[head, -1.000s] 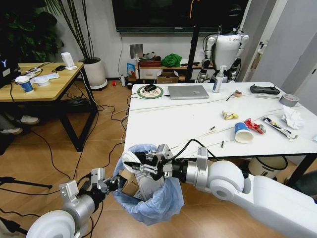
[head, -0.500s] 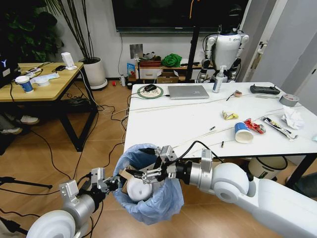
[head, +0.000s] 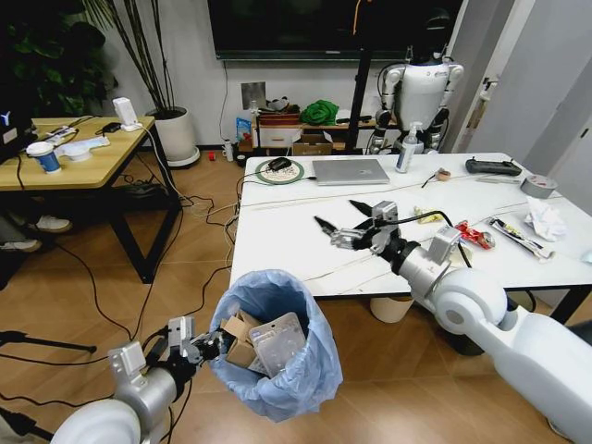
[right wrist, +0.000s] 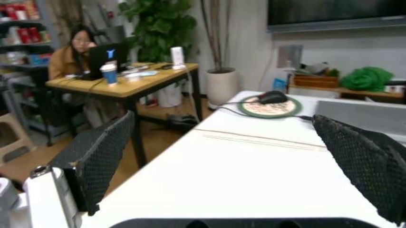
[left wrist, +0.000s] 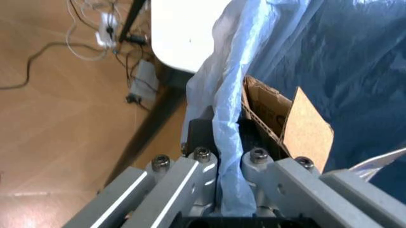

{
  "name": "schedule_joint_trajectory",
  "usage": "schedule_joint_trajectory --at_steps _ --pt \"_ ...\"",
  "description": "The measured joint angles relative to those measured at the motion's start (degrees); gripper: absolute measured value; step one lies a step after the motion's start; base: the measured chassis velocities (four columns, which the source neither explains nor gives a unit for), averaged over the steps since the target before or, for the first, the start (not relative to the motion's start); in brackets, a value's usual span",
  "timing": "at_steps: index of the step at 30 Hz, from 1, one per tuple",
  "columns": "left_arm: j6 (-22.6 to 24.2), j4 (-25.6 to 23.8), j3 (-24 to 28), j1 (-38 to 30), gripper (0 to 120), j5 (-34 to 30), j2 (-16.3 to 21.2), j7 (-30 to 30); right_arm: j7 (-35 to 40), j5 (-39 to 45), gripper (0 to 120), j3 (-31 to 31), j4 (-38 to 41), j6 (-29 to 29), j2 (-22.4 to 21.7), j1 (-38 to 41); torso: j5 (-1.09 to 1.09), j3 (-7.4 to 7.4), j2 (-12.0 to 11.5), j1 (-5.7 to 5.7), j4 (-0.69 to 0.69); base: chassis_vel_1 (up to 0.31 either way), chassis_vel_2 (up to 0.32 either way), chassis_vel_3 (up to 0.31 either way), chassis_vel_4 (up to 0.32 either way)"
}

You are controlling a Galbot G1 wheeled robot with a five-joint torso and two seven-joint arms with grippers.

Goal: Pick up the trash bin and place the trash from the table into it.

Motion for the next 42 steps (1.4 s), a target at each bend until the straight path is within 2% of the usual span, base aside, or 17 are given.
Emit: schedule_joint_trajectory --at_steps 3,6,13,26,42 --pt "-0.02 -0.37 -0.5 -0.14 0 0.49 -0.72 0.0 -0.68 -0.92 100 2.45 -1.87 2.25 0.39 -2.34 0.02 0.0 0.0 0.0 0.0 0.0 0.0 0.0 0.0" --pt "-0.02 -0.56 -0.28 0.09 0 0.49 0.3 -0.03 -0.96 -1.78 100 6.04 -3.04 2.95 -0.35 -5.43 0.0 0.0 0.0 0.0 -0.04 0.0 0.0 0.0 0.0" --pt "-0.01 -0.57 0.08 0.46 0 0.34 0.99 -0.03 -3.99 -2.33 100 13.47 -5.51 6.4 -0.15 -12.52 0.0 0.0 0.0 0.0 -0.01 0.0 0.0 0.0 0.0" --pt "-0.05 0.11 1.17 0.02 0 0.64 0.74 0.11 -7.89 -2.12 100 24.98 -7.67 9.62 1.38 -25.57 -0.01 -0.01 0.0 -0.01 -0.02 0.0 0.0 0.0 0.0" --pt "-0.09 -0.03 1.16 0.3 0 0.56 1.04 0.16 -10.96 -0.33 100 28.41 -7.81 11.04 2.21 -30.36 -0.01 -0.01 0.0 -0.01 0.0 -0.007 -0.007 0.006 0.005"
